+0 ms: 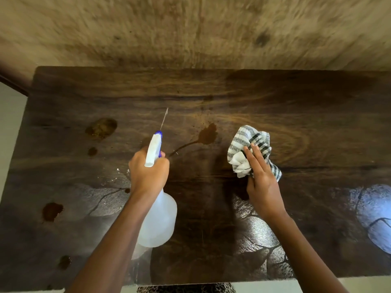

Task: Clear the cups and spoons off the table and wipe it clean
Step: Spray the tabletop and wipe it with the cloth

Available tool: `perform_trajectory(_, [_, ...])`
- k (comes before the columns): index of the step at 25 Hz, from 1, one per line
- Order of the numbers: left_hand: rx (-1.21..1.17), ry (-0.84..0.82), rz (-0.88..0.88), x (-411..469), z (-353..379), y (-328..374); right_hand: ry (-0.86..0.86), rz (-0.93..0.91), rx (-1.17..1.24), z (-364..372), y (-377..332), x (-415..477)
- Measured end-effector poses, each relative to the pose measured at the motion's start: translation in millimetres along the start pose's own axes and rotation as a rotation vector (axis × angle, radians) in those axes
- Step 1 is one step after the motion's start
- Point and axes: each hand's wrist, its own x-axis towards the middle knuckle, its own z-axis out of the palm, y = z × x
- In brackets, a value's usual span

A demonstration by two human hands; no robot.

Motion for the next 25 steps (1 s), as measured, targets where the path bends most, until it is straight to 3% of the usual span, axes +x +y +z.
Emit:
perform_trajectory(4, [0.044, -0.026, 0.02, -6.1, -11.0, 1.4, -0.015, 0.019, -0.011, 1.3, -8.9, 0.8])
perform_trajectory(11, [0.153, -0.317, 0.083, -19.1, -20.0, -31.3, -0.003, 0.051, -0.028, 7.9, -12.2, -7.8])
perform_trajectory(17, [0.223, -0.279, 0.066, -23.7, -20.2, -43.8, -0.008, 0.08, -0.015, 14.8, -13.2, -13.2])
perform_trajectory(20, [0.168, -0.257, 0.198, -15.4, -29.2, -39.8, 0.013, 0.118, 0.008, 17.9, -15.7, -4.9])
perform_trajectory(25, [0.014, -0.054, 0.466, 31.8, -45.7, -20.5, 0.077, 0.335, 0.097, 39.1, -11.6, 45.7])
